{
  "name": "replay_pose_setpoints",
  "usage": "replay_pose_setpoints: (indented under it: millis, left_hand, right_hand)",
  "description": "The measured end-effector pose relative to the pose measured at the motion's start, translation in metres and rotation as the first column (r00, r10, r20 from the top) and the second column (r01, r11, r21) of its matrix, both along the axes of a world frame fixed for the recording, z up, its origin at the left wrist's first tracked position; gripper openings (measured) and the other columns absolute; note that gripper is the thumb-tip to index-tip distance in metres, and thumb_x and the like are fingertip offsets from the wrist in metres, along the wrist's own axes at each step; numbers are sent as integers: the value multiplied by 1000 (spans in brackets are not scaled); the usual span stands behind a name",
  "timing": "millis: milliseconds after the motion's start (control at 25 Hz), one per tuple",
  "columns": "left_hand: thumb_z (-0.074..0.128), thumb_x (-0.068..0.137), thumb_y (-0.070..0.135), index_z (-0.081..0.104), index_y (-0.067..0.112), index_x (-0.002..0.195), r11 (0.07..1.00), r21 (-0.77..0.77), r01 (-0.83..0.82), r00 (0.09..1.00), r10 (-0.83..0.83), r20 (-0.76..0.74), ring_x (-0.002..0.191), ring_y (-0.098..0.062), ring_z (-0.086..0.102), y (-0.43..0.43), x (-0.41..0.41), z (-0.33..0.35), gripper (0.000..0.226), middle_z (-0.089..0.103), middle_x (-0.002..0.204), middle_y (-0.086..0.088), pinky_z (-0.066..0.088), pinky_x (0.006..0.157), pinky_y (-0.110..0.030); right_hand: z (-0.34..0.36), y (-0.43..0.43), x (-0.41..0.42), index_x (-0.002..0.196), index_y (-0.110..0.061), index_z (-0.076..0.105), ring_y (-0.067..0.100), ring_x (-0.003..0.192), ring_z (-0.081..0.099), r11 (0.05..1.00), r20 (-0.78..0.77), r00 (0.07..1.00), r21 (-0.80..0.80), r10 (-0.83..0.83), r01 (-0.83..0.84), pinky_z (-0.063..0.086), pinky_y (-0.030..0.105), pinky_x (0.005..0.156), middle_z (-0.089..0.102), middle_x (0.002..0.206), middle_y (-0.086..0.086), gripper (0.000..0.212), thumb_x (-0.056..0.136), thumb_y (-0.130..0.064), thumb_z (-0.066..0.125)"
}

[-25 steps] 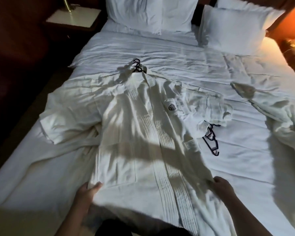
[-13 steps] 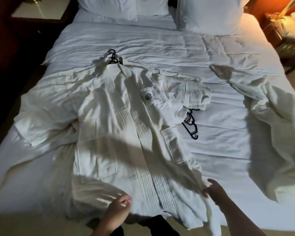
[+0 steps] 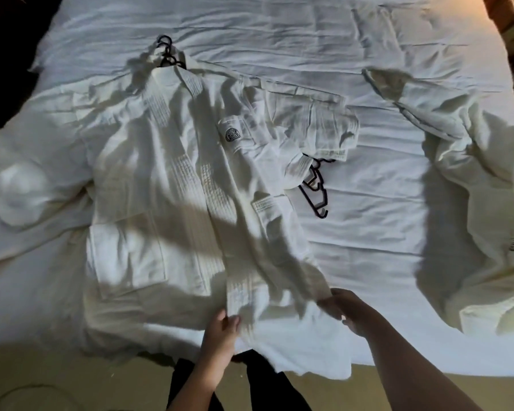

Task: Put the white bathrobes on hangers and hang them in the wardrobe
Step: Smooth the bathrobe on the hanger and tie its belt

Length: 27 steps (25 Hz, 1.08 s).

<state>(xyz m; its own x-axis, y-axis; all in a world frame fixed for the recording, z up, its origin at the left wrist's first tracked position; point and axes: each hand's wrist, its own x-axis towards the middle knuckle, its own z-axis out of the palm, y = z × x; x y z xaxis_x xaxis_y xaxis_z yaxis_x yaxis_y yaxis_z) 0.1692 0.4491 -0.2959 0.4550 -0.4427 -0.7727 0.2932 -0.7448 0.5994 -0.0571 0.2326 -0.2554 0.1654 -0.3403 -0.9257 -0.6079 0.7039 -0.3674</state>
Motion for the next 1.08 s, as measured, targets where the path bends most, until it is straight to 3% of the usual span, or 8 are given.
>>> replay_pose_setpoints:
  millis: [120, 240, 320, 440, 560, 680, 920, 1080]
  left_hand:
    - [58, 101, 5, 69, 4, 106, 987, 69, -146, 987, 141, 73, 99, -26, 69, 19, -7, -1, 12, 75, 99, -6, 49, 86, -34]
    - [58, 101, 3, 57, -8, 130, 978, 125, -164, 982, 151, 111, 119, -26, 59, 24, -23, -1, 31, 63, 123, -12, 42, 100, -33]
    - [60, 99, 1, 60, -14, 115, 988, 117, -100, 988, 85, 131, 104, -30, 64, 28, -29, -6, 22, 69, 107, -28, 48, 86, -31]
    - [58, 98, -3, 59, -13, 93, 998, 51, -33, 995, 27, 100, 77, -27, 58, 27, -23, 5, 11, 62, 78, -28, 45, 65, -28]
    - [61, 98, 5, 62, -10, 100, 997, 63, 40, 987, -50, 154, 88, -39, 66, 35, -24, 1, 15, 68, 88, -26, 44, 70, -28]
    - [61, 93, 5, 65, 0, 87, 989, 118, 88, 982, -106, 157, 72, -24, 62, 33, -23, -7, 9, 69, 79, -18, 50, 67, -32]
    - [62, 82, 3, 53, 13, 63, 941, 225, 251, 961, -270, 56, 59, -14, 51, 14, 3, -19, 23, 57, 59, 0, 40, 59, -33]
    - [74, 76, 16, 71, 14, 82, 1000, -26, 4, 981, -9, -194, 82, -21, 66, -31, 24, 16, 6, 69, 79, -4, 44, 74, -32]
  right_hand:
    - [1, -12, -25, 109, 9, 69, 21, 62, 63, 982, 85, 983, -80, -164, 170, 45, 26, 51, 69, 80, 18, 66, 49, -14, 82]
    - [3, -13, -44, 123, 9, 63, 45, 97, 68, 957, 250, 924, 111, -288, 268, 60, 45, 78, 68, 112, 33, 61, 66, -3, 81]
    - [8, -13, -49, 124, 8, 63, 47, 107, 66, 973, 264, 950, 201, -168, 117, 59, 49, 86, 66, 118, 34, 50, 75, 10, 73]
    - [1, -20, -50, 114, 13, 63, 31, 76, 63, 995, 145, 985, 52, -90, 83, 51, 34, 63, 65, 92, 25, 70, 48, 2, 82]
    - [-14, -13, -56, 116, 13, 62, 28, 70, 58, 983, 91, 979, -9, -182, 183, 41, 31, 57, 65, 85, 20, 68, 50, 1, 74]
    - [-25, 5, -54, 109, 1, 69, 33, 68, 67, 998, -99, 993, -13, 61, -63, 47, 36, 58, 71, 82, 15, 46, 66, -15, 75]
    - [-24, -4, -24, 118, -16, 47, 28, 98, 62, 805, -468, 716, -18, 518, -594, 51, 36, 82, 62, 106, 7, 45, 79, -31, 64]
    - [-19, -32, 11, 123, -15, 56, 27, 89, 64, 989, -148, 989, -141, 22, -44, 49, 33, 72, 69, 106, 15, 70, 55, -14, 68]
